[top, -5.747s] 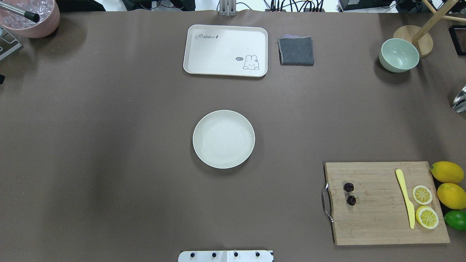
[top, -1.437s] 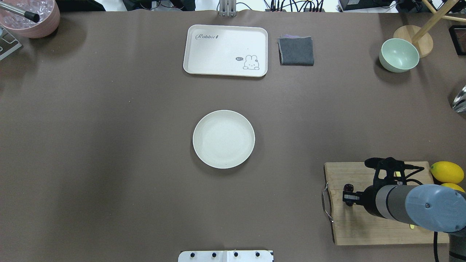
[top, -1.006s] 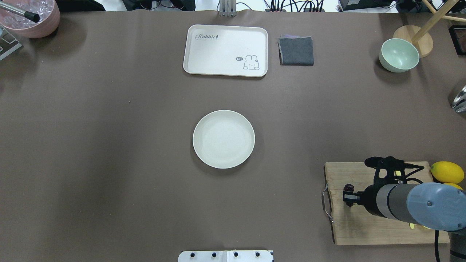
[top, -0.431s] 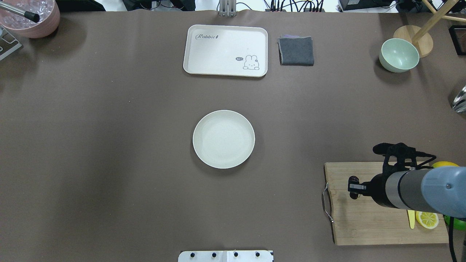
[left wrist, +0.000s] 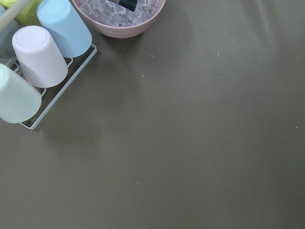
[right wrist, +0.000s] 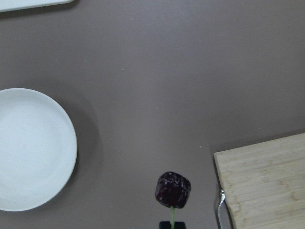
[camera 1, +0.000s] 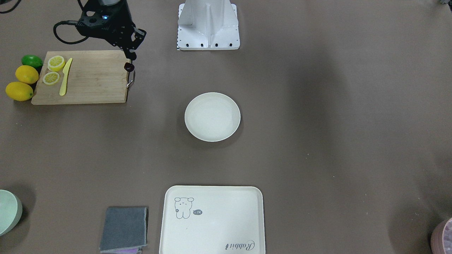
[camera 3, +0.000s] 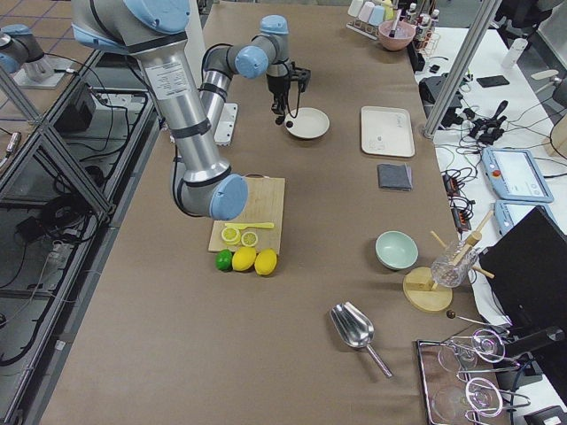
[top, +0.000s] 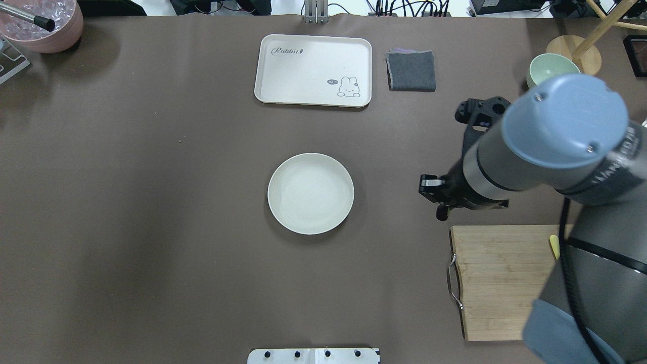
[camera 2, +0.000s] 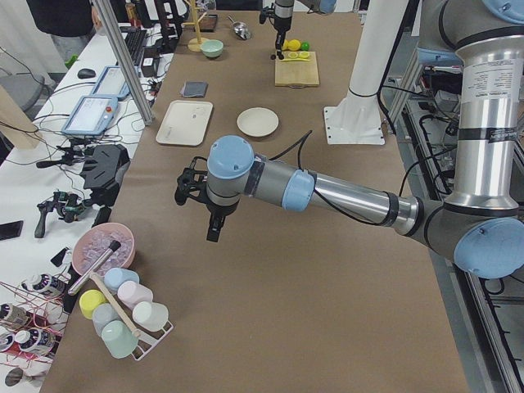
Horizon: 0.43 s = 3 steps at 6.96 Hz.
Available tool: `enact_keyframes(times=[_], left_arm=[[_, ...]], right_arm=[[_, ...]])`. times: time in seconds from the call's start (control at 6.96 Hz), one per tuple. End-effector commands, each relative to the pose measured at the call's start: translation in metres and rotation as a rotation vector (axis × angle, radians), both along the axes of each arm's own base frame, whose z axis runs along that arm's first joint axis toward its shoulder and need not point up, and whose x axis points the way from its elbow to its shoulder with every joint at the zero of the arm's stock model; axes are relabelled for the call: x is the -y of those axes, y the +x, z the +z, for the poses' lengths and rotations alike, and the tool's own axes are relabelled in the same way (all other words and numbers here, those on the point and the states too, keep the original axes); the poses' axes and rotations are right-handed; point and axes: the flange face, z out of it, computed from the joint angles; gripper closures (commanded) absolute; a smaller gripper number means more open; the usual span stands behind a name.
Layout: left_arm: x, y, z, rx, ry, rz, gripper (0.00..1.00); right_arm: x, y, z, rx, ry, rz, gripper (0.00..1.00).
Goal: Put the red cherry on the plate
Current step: 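Carry the cherries with the right gripper over the white plate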
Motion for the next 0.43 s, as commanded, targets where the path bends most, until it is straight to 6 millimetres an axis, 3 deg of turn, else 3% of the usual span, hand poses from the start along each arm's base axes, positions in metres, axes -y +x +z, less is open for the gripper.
enact_keyframes(times=[0.0, 0.14, 0.29], left_arm=[[-0.002, 0.000, 0.005, -0.001, -0.012, 0.000, 0.01], [-0.008, 0.001, 0.011, -0.001, -0.026, 0.000, 0.01], [-0.011, 0.001, 0.015, -0.002, -0.033, 0.000, 0.01]], right_arm=[[0.056, -0.079, -0.073, -0.044, -0.007, 0.006, 1.00], [0.067, -0.107, -0.086, -0.037, -0.001, 0.007, 1.00], [0.080, -0.138, -0.085, -0.046, 0.022, 0.018, 1.00]])
